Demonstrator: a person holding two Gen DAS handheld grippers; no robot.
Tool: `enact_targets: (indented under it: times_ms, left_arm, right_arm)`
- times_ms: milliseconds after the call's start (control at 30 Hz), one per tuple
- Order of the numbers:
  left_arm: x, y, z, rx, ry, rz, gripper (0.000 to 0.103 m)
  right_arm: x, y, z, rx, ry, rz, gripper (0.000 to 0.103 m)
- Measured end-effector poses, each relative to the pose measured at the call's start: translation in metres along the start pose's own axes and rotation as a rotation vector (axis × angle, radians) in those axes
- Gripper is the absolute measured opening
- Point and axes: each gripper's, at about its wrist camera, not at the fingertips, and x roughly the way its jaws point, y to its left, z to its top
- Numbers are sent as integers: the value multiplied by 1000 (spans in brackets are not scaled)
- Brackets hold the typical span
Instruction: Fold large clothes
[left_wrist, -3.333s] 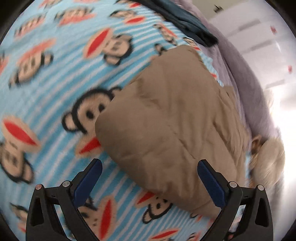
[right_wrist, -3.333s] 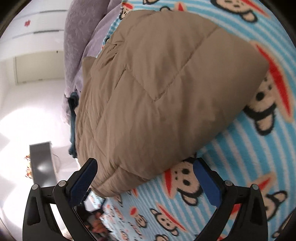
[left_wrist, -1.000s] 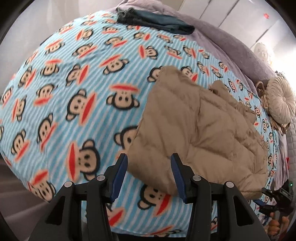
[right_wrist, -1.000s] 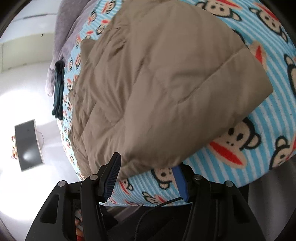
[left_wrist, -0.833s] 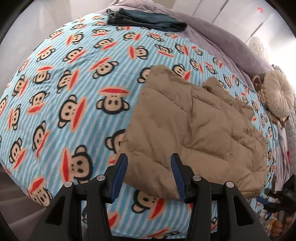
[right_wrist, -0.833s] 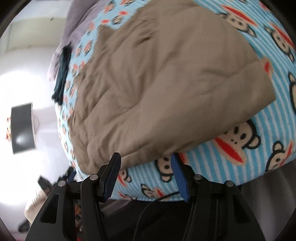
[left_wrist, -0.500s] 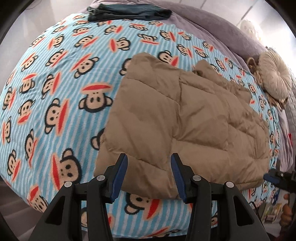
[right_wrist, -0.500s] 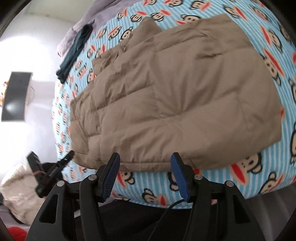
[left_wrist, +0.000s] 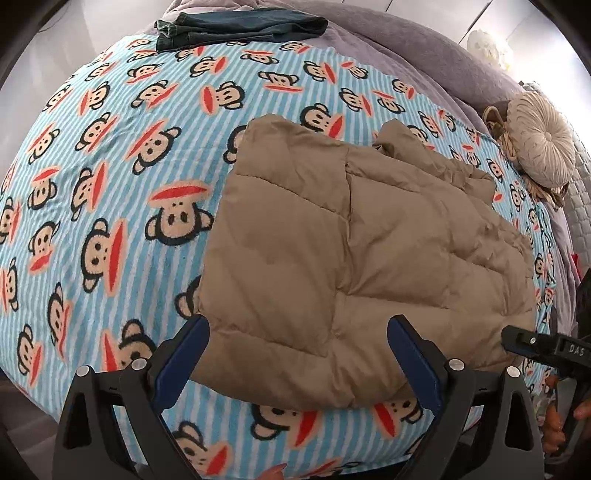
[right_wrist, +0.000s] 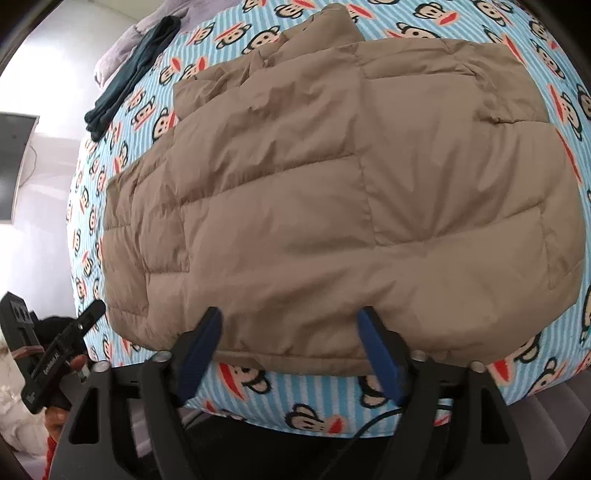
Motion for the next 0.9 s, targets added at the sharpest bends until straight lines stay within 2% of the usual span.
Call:
enact_targets:
  times_ms: [233,400,733,833,900]
  left_arm:
    - [9,0,6,25,22,14,98]
    - [14,-2,9,55,36,28,98]
    - [21,3,15,108,34,86,98]
    - [22,11,18,113,31,75,98]
    - [23,21,24,106,26,39,98]
  right_arm:
    - [-8,6,-2,21,-90,-27,87]
    - [-4,16,-4,-2,-120,-51,87]
    - [8,29,-5,-26,-130,-168,87]
    - [11,33,-7,-37,-126,-187,87]
    - [13,35,-7,-44,-105,-184,87]
